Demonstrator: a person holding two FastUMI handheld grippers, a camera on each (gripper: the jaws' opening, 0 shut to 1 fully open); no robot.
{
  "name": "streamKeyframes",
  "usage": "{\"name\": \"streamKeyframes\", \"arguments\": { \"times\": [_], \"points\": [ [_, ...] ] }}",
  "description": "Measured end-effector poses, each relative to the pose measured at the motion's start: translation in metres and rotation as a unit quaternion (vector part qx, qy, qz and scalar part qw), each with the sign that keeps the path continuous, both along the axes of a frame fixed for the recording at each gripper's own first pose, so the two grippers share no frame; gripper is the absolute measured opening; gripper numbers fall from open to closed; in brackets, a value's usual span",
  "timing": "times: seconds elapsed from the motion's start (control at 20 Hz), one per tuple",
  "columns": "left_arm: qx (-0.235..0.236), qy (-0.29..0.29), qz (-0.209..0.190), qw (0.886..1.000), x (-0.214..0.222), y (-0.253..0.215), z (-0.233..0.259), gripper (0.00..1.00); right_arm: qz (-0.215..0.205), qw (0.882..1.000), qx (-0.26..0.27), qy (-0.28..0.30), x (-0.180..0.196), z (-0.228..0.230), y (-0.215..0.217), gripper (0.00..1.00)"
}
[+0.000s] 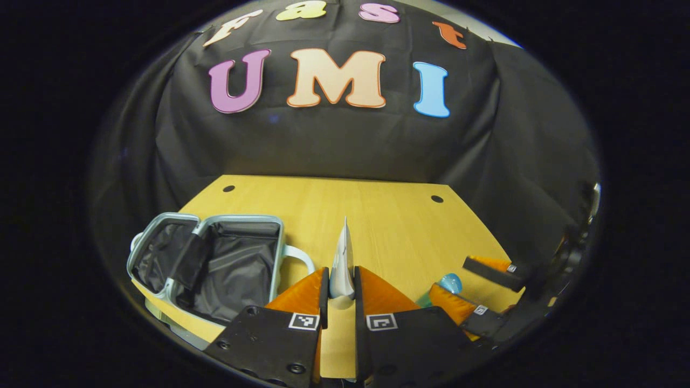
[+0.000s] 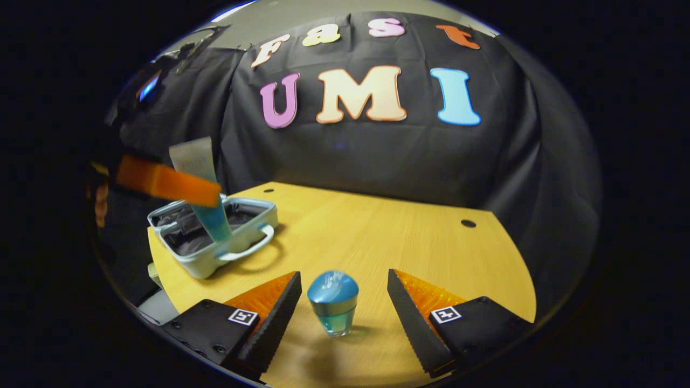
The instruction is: First open the suitcase, pack the skin care products into it, and then close the suitcase.
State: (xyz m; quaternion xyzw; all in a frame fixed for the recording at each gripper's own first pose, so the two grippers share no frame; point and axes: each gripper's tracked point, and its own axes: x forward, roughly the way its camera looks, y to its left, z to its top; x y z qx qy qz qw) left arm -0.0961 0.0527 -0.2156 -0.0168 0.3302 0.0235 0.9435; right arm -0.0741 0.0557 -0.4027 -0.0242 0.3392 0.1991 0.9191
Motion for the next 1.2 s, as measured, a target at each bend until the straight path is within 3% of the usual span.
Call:
{"name": "streamKeyframes", "arguments": {
  "times": [0.1,0.25,0.3,0.4,0.45,0.85,1.2],
  "points": [
    [0.013,-0.002,0.012,1.0,-0.005,0.016,0.007,0.17,0.002,0.999,-0.001,0.039,-0.013,-0.026,0.0,0.99],
    [0.018,0.009,0.038,0.999,-0.015,0.04,0.008,0.17,-0.003,0.998,0.0,0.067,-0.02,-0.043,0.0,0.88],
    [0.02,0.01,0.043,0.999,-0.017,0.048,0.009,0.17,-0.005,0.997,0.002,0.077,-0.021,-0.048,0.004,0.8],
    [0.027,0.02,0.047,0.998,-0.025,0.066,0.005,0.17,-0.01,0.996,0.001,0.089,-0.015,-0.05,0.008,0.5],
    [0.029,0.029,0.047,0.998,-0.029,0.075,0.002,0.17,-0.015,0.995,0.004,0.1,-0.015,-0.047,0.011,0.45],
    [0.033,0.131,0.04,0.99,-0.036,0.166,-0.052,0.17,-0.045,0.992,0.048,0.11,-0.003,0.024,0.071,0.47],
    [-0.004,0.235,0.032,0.972,-0.045,0.202,-0.12,0.17,-0.044,0.986,0.094,0.134,-0.008,0.063,0.135,0.47]
  ]
}}
